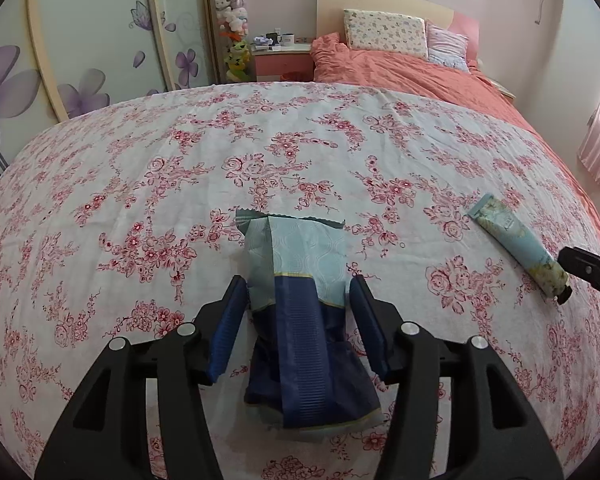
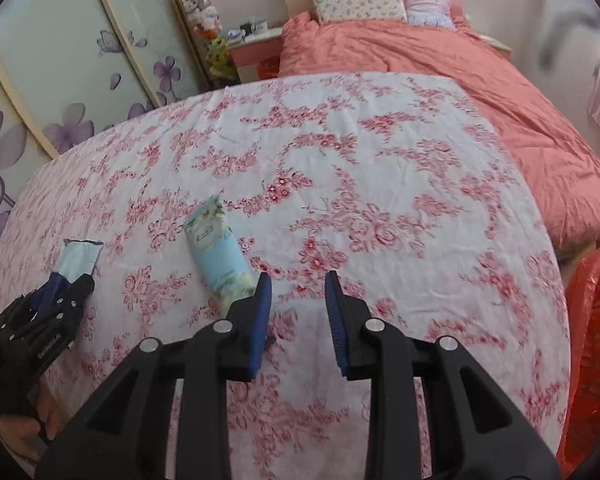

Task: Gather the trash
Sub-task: 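Grasp the light-blue hand cream tube with the right tool while the left tool holds the wrapper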

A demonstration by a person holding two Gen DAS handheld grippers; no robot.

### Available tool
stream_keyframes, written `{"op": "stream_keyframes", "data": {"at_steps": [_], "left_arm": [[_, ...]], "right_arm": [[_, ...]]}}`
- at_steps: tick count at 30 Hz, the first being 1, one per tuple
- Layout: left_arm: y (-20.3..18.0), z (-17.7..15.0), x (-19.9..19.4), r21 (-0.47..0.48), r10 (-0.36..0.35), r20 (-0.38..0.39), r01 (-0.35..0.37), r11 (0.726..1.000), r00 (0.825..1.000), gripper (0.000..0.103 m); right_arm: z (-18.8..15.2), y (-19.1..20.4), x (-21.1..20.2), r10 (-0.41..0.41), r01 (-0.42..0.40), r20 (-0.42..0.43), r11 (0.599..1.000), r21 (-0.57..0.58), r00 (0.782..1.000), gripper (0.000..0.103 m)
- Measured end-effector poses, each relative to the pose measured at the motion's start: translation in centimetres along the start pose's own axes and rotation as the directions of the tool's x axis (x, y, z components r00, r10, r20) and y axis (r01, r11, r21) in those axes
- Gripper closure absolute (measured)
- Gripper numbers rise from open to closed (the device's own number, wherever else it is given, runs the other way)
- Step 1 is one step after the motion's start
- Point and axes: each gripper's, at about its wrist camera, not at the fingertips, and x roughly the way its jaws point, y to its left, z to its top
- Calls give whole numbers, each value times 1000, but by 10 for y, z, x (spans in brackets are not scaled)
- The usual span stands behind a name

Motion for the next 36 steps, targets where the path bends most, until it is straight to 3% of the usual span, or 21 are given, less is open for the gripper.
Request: {"op": "stream_keyframes", "data": {"at_steps": [10, 15, 21, 25, 34, 36], "left_arm": [[1, 0, 1, -8, -9, 2, 9, 1000, 1000, 49], [1, 0, 0, -5, -7, 1, 7, 1000, 1000, 49], [1, 0, 0, -4, -6, 1, 6, 1000, 1000, 49], [2, 0, 0, -4, -7, 1, 7, 1000, 1000, 48], [1, 0, 1, -4, -8, 1, 8, 1000, 1000, 48], [0, 0, 1, 2, -11, 0, 11, 1000, 1000, 44]], "right_arm": [[-7, 21, 0, 68, -67, 48, 998, -6, 997, 66], [-5, 37, -3, 75, -73, 78, 997, -23, 994, 53], [-8, 56, 12, 37, -32, 60, 996, -86, 997, 56], [-13, 53, 18, 8, -4, 45, 995, -97, 999, 73], [-44, 17, -8, -54, 58, 69, 997, -50, 996, 74], [-52, 13, -12, -71, 75, 82, 996, -54, 994, 74]]}}
